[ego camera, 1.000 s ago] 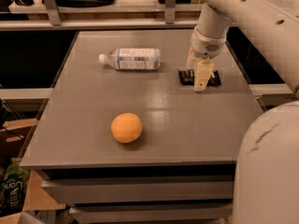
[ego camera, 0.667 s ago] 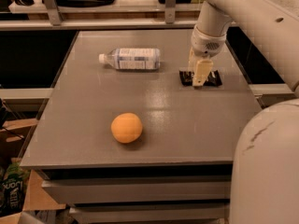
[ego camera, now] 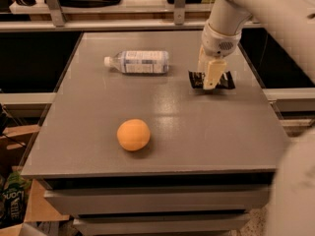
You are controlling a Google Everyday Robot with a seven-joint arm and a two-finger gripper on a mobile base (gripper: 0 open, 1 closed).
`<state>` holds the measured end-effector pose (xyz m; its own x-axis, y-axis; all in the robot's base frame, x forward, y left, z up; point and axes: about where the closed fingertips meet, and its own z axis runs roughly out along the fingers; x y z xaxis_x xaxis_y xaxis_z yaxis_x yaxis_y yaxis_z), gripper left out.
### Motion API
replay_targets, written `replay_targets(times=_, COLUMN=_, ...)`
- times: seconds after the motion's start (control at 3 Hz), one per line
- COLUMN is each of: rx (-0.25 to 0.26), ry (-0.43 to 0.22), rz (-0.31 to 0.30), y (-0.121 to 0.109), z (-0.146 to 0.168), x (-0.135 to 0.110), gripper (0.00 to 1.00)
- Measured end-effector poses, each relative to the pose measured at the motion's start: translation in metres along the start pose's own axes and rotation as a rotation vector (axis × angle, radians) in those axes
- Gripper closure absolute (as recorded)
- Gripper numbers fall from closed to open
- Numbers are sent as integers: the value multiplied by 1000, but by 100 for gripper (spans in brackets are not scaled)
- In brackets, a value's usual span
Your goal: Move rxbar chocolate near orange
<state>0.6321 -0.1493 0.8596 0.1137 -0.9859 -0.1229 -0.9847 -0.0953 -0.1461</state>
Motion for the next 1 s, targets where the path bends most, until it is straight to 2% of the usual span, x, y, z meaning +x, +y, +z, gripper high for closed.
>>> replay_targets(times=0.33, rx=132, ry=-32, rz=-139, y=37, z=-48, x=-35, gripper=100)
replay_targets(times=0.67, rx=130, ry=-32, rz=-136, y=36, z=-46, x=-35, gripper=100)
replay_targets(times=1.0, rx=115, ry=-28, rz=-218, y=43, z=-37, x=-51, gripper=100)
